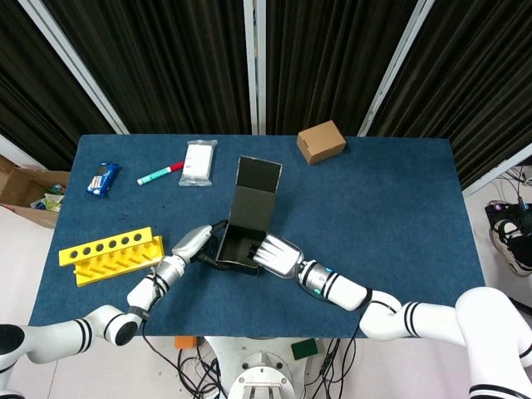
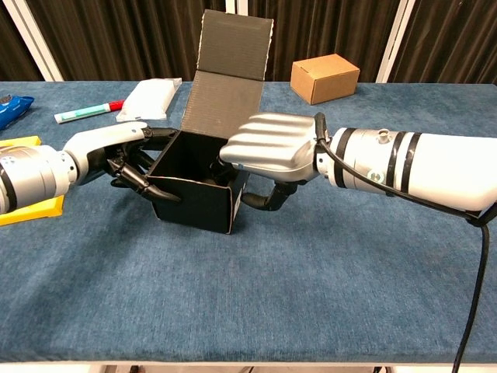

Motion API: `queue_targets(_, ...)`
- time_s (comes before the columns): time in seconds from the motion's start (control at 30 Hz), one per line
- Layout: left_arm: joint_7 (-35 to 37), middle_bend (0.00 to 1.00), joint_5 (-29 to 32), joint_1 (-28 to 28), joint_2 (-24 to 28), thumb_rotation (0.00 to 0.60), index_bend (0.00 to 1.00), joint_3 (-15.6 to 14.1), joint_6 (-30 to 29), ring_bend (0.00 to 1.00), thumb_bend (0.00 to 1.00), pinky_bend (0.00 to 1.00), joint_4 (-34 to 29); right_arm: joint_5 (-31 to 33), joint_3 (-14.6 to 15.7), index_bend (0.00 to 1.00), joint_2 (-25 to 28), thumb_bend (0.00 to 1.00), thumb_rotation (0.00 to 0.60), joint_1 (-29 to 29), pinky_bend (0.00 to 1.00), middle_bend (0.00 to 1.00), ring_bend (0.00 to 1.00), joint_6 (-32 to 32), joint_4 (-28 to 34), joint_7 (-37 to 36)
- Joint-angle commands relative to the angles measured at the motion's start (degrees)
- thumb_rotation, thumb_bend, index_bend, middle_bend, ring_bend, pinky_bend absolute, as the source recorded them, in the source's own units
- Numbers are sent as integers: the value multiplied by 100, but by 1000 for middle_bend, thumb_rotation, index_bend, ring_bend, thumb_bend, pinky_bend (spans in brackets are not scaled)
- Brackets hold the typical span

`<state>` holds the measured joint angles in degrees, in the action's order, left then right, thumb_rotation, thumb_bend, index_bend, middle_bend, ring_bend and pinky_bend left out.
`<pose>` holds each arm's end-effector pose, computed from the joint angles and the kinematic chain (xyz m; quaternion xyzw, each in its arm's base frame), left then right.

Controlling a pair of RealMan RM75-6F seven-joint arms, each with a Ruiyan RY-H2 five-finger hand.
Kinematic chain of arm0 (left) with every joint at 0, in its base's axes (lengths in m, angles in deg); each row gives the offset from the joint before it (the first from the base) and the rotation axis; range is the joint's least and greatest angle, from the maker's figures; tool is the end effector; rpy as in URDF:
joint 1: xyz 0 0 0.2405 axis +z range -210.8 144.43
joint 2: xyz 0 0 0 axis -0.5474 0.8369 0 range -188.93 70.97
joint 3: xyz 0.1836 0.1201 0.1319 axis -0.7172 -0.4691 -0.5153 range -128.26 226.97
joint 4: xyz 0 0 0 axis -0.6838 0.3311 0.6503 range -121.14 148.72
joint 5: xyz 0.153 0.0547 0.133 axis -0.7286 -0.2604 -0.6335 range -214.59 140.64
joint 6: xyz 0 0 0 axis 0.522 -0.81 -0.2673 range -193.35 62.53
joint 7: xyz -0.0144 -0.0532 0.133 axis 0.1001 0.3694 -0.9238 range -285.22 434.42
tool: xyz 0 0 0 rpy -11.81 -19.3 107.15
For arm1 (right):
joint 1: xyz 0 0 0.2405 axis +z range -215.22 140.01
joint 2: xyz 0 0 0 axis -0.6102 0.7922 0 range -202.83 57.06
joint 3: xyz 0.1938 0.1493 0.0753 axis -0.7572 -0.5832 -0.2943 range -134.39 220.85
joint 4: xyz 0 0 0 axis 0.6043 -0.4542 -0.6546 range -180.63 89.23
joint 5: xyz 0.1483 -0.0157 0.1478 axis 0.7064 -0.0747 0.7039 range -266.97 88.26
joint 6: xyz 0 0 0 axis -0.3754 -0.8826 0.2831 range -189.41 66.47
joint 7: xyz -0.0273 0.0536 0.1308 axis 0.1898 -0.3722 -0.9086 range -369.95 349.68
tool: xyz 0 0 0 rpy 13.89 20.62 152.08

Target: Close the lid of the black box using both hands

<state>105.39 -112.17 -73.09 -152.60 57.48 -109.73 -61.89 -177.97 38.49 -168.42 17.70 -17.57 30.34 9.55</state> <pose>-0.1721 0.3241 -0.0617 -0.6067 -0.6449 -0.4183 0.2024 -0.0706 -0.3208 -0.0849 0.9020 -0.1091 0.3314 0.2542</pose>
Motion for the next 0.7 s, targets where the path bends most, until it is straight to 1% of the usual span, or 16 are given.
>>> queue_targets(0.03,-19,403,5,0,3,600,385,2,-3,727,73,951,-7,15,7,991,11,548,600,2,1000,755,761,18,-17,10)
queue_targets(0.1,-38,402,12,1,1,600,381,4,-8,727,73,952,-12,35,11,946,19,510,600,2,1000,708,760,22,-23,41)
queue_targets(0.17,-69,399,17,-2,1,600,364,4,-8,727,72,951,-18,56,15,805,22,433,600,4,1000,597,757,28,-28,96)
queue_targets(0.2,-85,395,21,-3,-1,600,356,3,-7,726,72,951,-20,58,16,753,20,399,600,6,1000,553,757,37,-27,114)
queue_targets(0.23,-103,383,23,-5,-1,600,340,-1,-3,726,72,951,-21,63,12,676,15,333,600,7,1000,487,756,49,-28,126)
queue_targets(0.27,-126,364,21,-9,2,600,319,-6,2,726,72,951,-22,70,6,610,6,267,600,8,1000,421,754,62,-31,139)
queue_targets(0.3,-171,346,24,-13,3,600,298,-9,0,726,72,952,-18,76,-8,566,-12,232,600,11,1000,380,749,90,-44,166)
queue_targets(0.33,-221,324,34,-11,-5,600,272,-10,-16,726,72,952,-12,91,-25,495,-31,177,600,11,1000,319,740,115,-53,177)
queue_targets(0.43,-304,263,56,5,-16,600,230,-8,-59,723,72,952,-30,108,-48,333,-59,85,600,12,1000,202,720,164,-65,175)
queue_targets(0.47,-338,227,60,16,-18,600,214,-9,-85,720,72,952,-44,94,-50,265,-60,61,600,10,1000,164,715,200,-74,172)
queue_targets(0.53,-394,166,55,27,-1,600,176,-26,-102,708,73,951,-72,46,-42,190,-67,43,600,-2,1000,132,712,287,-97,123)
queue_targets(0.57,-443,120,50,37,11,600,143,-38,-122,695,73,951,-92,21,-33,154,-62,39,600,-16,1000,115,710,338,-109,93)
queue_targets(0.6,-493,90,44,44,19,600,120,-49,-140,687,74,949,-104,-5,-29,128,-55,35,600,-26,1000,102,709,387,-117,68)
queue_targets(0.7,-664,26,53,82,48,600,79,-88,-207,659,74,945,-172,-80,-21,94,-9,32,600,-103,1000,82,707,613,-84,-81)
